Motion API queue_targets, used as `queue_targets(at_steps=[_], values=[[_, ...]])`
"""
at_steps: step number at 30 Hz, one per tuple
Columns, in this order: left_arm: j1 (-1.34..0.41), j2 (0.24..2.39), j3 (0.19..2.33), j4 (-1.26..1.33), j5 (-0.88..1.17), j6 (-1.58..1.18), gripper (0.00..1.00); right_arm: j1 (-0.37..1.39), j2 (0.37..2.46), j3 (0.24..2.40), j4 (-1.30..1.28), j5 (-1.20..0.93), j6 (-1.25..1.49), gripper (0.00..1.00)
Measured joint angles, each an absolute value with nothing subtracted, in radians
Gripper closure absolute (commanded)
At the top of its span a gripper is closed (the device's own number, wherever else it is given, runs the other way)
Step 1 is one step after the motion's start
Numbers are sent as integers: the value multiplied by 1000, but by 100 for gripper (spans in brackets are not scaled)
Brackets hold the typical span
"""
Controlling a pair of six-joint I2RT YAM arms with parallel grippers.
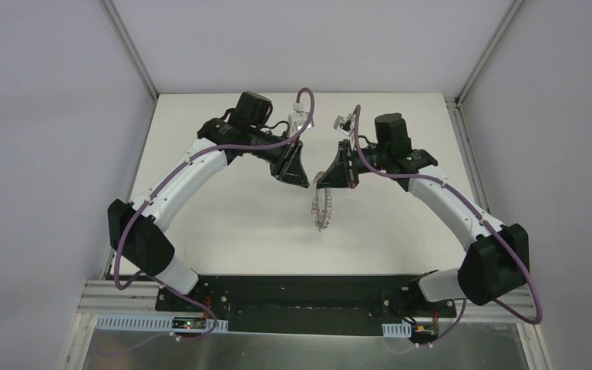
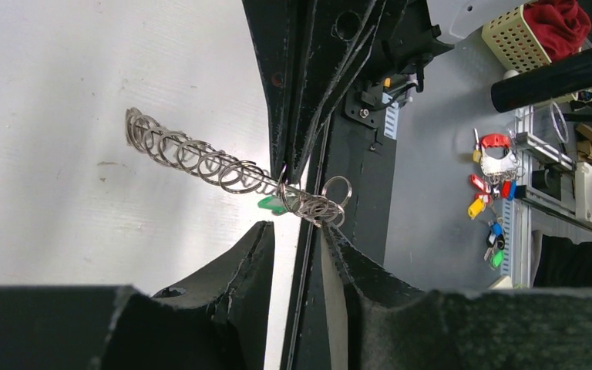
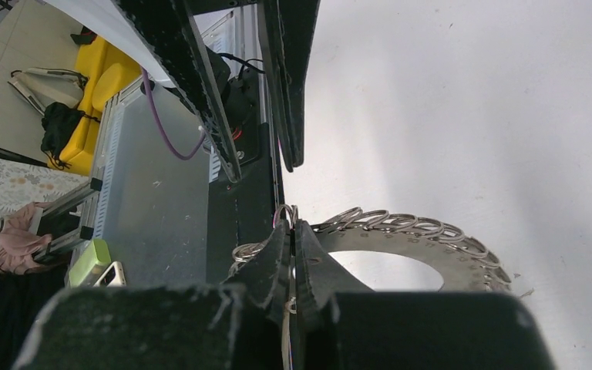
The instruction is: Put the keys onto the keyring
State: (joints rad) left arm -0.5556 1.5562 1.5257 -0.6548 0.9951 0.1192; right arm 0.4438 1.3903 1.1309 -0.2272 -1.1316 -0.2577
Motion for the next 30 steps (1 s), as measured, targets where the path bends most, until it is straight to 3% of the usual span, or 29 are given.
queue_targets(at_steps=[30], values=[[-587,1537,1393,-437,986,59,73,404,1384,1085,-51,-1246,-114,100]])
